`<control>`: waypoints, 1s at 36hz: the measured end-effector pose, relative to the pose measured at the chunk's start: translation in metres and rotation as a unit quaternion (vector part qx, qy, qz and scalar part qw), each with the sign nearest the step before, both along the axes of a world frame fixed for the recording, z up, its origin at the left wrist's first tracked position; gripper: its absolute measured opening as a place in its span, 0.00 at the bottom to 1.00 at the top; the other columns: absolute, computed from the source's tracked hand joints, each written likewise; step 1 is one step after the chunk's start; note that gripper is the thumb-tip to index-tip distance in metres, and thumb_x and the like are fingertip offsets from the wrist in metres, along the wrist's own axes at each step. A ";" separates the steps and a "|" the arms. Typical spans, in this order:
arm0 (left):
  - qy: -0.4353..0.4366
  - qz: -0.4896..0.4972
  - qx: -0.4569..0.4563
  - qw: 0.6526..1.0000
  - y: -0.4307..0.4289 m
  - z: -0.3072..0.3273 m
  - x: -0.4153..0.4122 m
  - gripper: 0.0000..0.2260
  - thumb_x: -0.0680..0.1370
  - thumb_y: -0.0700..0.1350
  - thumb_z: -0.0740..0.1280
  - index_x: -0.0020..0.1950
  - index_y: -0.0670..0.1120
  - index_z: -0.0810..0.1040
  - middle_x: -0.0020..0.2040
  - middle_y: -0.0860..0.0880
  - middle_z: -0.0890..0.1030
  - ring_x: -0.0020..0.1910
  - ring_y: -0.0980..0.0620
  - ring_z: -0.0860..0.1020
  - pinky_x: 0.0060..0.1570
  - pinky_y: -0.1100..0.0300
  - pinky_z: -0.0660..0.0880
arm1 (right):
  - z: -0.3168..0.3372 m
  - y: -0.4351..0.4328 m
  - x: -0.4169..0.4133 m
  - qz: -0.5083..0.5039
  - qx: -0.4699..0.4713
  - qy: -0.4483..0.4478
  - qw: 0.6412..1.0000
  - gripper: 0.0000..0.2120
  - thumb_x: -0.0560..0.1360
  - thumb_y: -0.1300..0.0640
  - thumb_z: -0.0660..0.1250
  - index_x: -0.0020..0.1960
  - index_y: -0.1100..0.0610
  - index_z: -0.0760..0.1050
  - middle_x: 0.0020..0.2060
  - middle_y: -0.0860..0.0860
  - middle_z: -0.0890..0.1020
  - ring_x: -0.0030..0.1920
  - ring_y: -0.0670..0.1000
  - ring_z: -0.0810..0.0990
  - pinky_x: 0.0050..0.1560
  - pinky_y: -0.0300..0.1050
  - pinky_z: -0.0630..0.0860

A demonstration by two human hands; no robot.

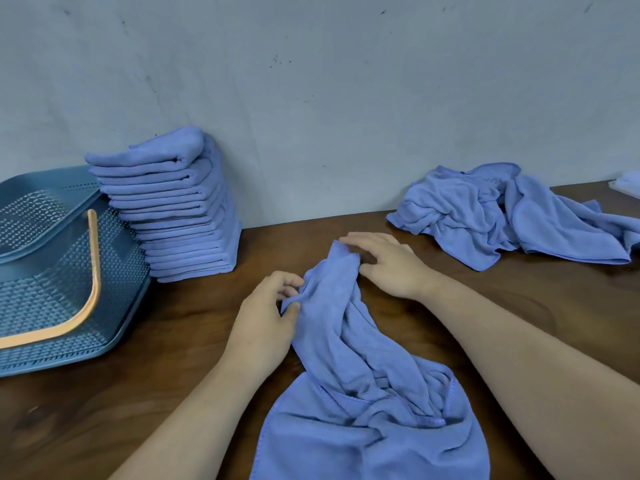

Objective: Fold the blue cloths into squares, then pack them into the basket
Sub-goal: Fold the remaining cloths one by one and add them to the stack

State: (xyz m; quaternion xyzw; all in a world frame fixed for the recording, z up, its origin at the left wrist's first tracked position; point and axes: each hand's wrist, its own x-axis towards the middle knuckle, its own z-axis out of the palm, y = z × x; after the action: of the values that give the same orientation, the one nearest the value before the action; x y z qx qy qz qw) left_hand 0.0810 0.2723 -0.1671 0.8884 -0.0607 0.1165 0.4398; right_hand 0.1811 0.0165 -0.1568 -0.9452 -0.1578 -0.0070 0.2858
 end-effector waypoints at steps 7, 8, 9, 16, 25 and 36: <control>-0.056 0.070 -0.100 0.991 0.013 0.000 0.010 0.14 0.82 0.36 0.67 0.52 0.57 0.78 0.49 0.55 0.83 0.44 0.55 0.80 0.43 0.62 0.73 | -0.010 0.002 0.009 0.067 0.160 -0.044 0.984 0.07 0.81 0.53 0.70 0.46 0.42 0.81 0.64 0.35 0.81 0.72 0.37 0.70 0.73 0.47 0.68; -0.061 0.090 -0.112 0.988 0.016 0.000 0.012 0.13 0.82 0.36 0.67 0.51 0.57 0.78 0.47 0.55 0.83 0.42 0.55 0.79 0.42 0.61 0.73 | -0.008 0.000 0.006 0.067 0.218 -0.028 0.973 0.08 0.81 0.57 0.70 0.45 0.47 0.82 0.62 0.39 0.83 0.70 0.38 0.73 0.70 0.44 0.70; -0.063 0.109 -0.126 0.984 0.019 -0.001 0.014 0.13 0.83 0.37 0.67 0.52 0.57 0.77 0.47 0.54 0.83 0.42 0.54 0.80 0.42 0.59 0.74 | -0.005 -0.001 0.004 0.061 0.276 -0.014 0.959 0.10 0.82 0.60 0.69 0.42 0.53 0.80 0.57 0.42 0.85 0.64 0.40 0.79 0.63 0.43 0.73; -0.029 0.160 -0.171 0.972 0.027 -0.007 0.023 0.11 0.83 0.40 0.68 0.57 0.58 0.77 0.54 0.52 0.84 0.53 0.52 0.83 0.50 0.56 0.78 | 0.010 0.003 0.013 -0.086 0.286 0.096 0.950 0.13 0.77 0.48 0.77 0.56 0.53 0.79 0.45 0.52 0.86 0.37 0.49 0.82 0.32 0.42 0.76; -0.130 0.125 0.028 0.983 0.012 -0.002 0.007 0.13 0.80 0.39 0.69 0.56 0.58 0.78 0.56 0.64 0.78 0.59 0.58 0.73 0.59 0.57 0.71 | 0.001 -0.007 0.026 -0.168 0.330 0.018 0.929 0.19 0.78 0.60 0.73 0.66 0.47 0.77 0.63 0.46 0.78 0.56 0.44 0.81 0.58 0.42 0.76; -0.016 0.042 0.264 0.964 0.001 -0.005 -0.002 0.28 0.77 0.75 0.53 0.65 0.62 0.77 0.66 0.66 0.76 0.67 0.59 0.72 0.66 0.57 0.69 | 0.020 0.012 0.011 -0.080 0.061 0.085 0.991 0.14 0.72 0.53 0.72 0.35 0.57 0.69 0.29 0.51 0.68 0.31 0.51 0.67 0.35 0.49 0.66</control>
State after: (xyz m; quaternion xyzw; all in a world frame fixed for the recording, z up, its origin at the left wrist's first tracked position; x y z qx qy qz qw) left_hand 0.0785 0.2736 -0.1720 0.9727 -0.0589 0.1290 0.1836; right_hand 0.1919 0.0287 -0.1371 -0.9328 -0.0566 0.0409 0.3537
